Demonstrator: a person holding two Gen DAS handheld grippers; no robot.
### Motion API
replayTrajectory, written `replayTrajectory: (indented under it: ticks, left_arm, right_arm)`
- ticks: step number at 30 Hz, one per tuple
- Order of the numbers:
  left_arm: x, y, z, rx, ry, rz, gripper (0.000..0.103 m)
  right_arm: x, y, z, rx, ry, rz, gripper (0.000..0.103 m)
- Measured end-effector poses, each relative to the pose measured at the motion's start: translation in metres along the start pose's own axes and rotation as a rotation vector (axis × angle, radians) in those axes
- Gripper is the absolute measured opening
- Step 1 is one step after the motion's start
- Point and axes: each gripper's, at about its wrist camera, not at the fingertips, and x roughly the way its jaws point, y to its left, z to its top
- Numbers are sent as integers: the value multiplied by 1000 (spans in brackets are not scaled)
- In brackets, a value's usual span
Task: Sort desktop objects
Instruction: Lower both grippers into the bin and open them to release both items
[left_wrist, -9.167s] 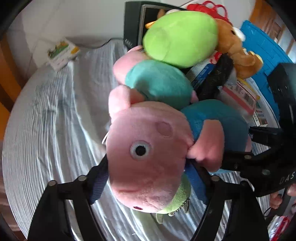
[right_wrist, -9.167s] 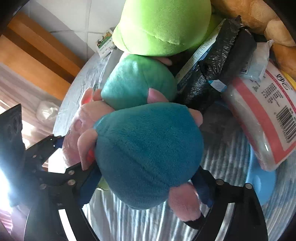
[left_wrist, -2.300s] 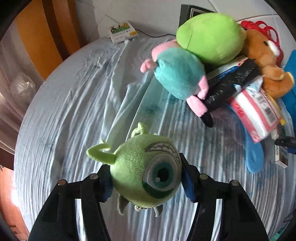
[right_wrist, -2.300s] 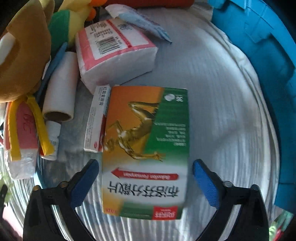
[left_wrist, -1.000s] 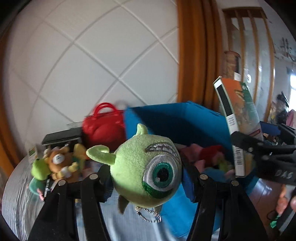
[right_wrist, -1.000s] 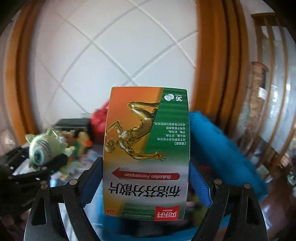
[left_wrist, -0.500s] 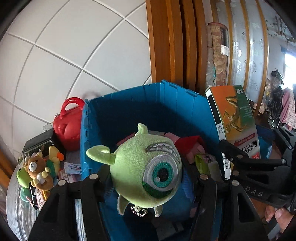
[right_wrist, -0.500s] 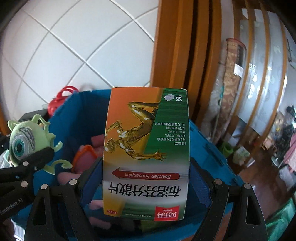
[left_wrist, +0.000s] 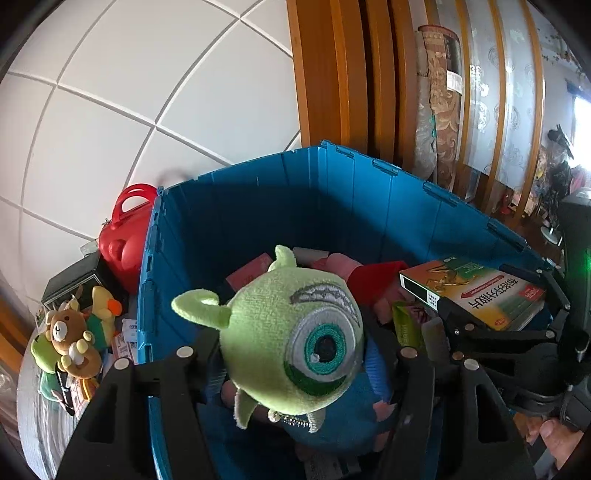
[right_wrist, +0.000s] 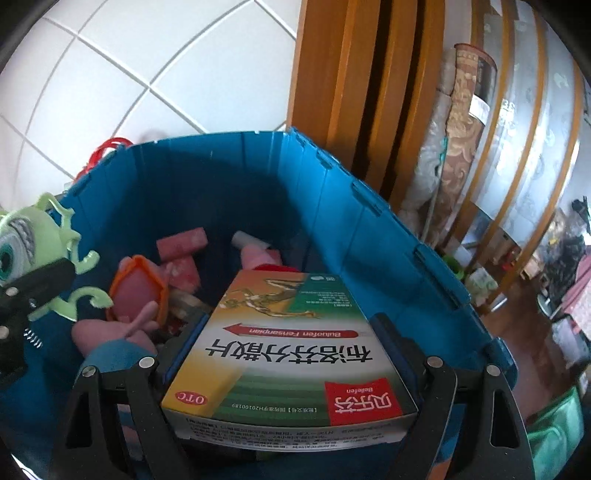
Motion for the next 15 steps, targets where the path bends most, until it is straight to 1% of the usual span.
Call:
replayTrajectory:
  ticks: [3,7,15]
  left_arm:
    - [4,-2,-1,10,25,3,61]
    - [7,0,-3,-4,41,11,62]
    - [7,3,-4,-21,41,12,62]
  right_arm:
    - [3,-2,-2,8,8,4,87]
    - [5,-4,-4,18,11,10,87]
    - [3,-7,-4,40,-6,6,88]
